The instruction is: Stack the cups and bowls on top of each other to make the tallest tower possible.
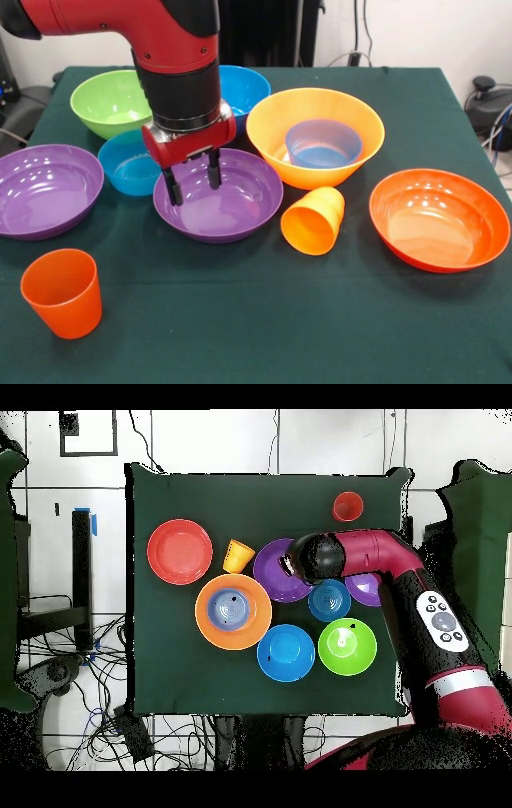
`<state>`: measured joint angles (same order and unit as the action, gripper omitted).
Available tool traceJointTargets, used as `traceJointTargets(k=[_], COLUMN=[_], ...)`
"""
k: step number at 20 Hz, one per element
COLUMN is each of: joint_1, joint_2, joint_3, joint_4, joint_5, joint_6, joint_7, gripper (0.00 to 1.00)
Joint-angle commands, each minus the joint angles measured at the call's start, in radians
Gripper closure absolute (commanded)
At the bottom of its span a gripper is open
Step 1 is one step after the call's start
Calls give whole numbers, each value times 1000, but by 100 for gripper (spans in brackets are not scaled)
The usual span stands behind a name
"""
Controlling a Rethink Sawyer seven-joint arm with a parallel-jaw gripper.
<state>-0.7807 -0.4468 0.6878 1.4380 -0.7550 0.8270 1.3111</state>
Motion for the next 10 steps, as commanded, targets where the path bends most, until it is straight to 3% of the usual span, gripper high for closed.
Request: traceJointTargets(k=[1,10], joint_1=[11,-42], joint_2=[-28,-68], joint_3=[1,22], joint_4=[-55,-38], joint_5=[-28,-20], joint_6=[148,163], joint_7=[-308,-352], gripper=[0,0])
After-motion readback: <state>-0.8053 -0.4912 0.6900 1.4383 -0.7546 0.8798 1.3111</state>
